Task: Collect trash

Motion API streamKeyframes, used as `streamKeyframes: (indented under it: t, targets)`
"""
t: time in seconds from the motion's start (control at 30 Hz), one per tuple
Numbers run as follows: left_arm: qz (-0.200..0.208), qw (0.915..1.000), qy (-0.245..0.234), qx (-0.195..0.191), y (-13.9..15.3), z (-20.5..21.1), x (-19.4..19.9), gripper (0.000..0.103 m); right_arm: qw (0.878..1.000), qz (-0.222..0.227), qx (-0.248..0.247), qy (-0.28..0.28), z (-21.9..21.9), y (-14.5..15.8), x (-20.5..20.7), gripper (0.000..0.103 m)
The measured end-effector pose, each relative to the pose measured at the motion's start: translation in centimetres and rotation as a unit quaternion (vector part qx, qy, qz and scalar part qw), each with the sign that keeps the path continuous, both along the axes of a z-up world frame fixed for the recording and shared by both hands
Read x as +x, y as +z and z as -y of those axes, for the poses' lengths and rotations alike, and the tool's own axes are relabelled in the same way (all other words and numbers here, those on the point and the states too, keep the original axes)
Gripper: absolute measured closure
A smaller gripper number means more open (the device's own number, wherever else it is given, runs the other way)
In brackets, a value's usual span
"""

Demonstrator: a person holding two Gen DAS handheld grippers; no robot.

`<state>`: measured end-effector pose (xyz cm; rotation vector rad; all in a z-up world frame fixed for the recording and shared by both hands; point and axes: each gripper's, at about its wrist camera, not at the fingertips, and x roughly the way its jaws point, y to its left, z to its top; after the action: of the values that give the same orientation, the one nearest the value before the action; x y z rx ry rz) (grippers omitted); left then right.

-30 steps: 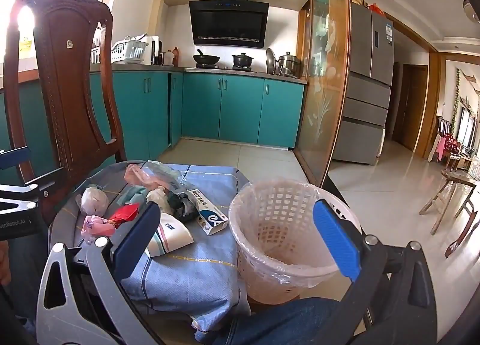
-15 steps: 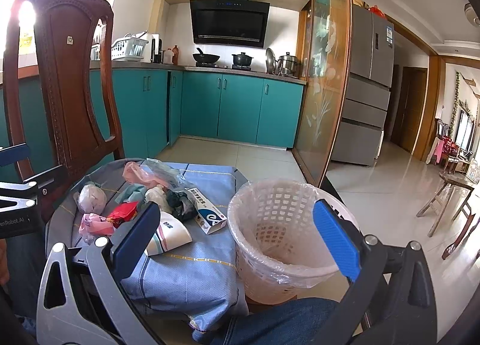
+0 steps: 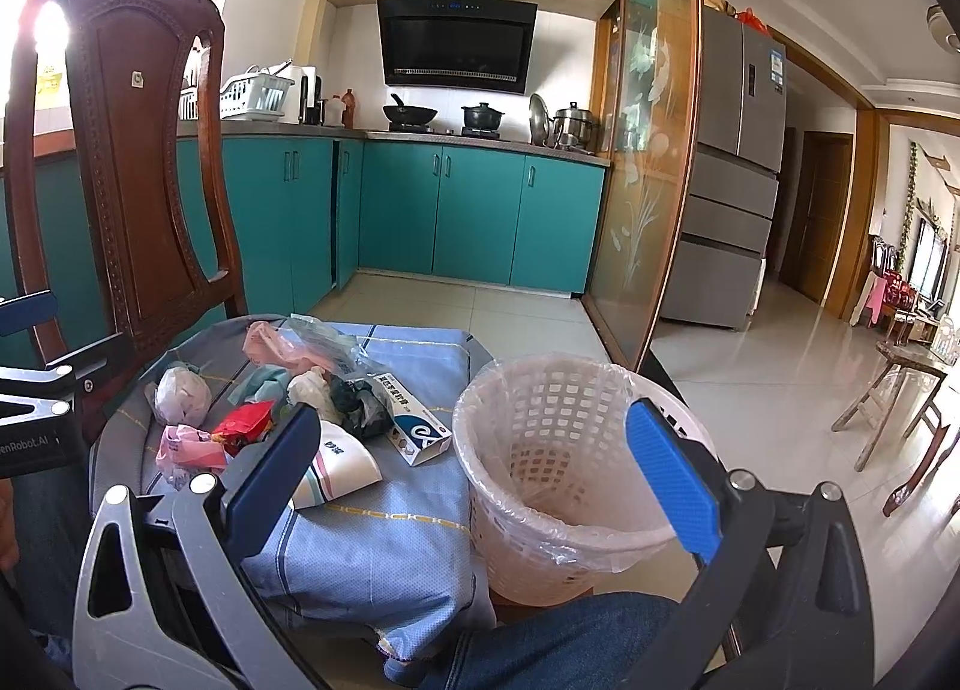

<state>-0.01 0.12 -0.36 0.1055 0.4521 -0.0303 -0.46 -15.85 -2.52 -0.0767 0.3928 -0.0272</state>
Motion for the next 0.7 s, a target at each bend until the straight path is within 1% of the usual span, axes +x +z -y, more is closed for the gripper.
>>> streamKeyframes:
  t: [0.7]
  targets:
    - [-0.003, 1.0000, 0.000, 0.002, -0.40, -0.04, 0.04, 0.003, 1.000, -0.002, 0.000, -0.005, -0.05, -0.08, 0.07, 0.003]
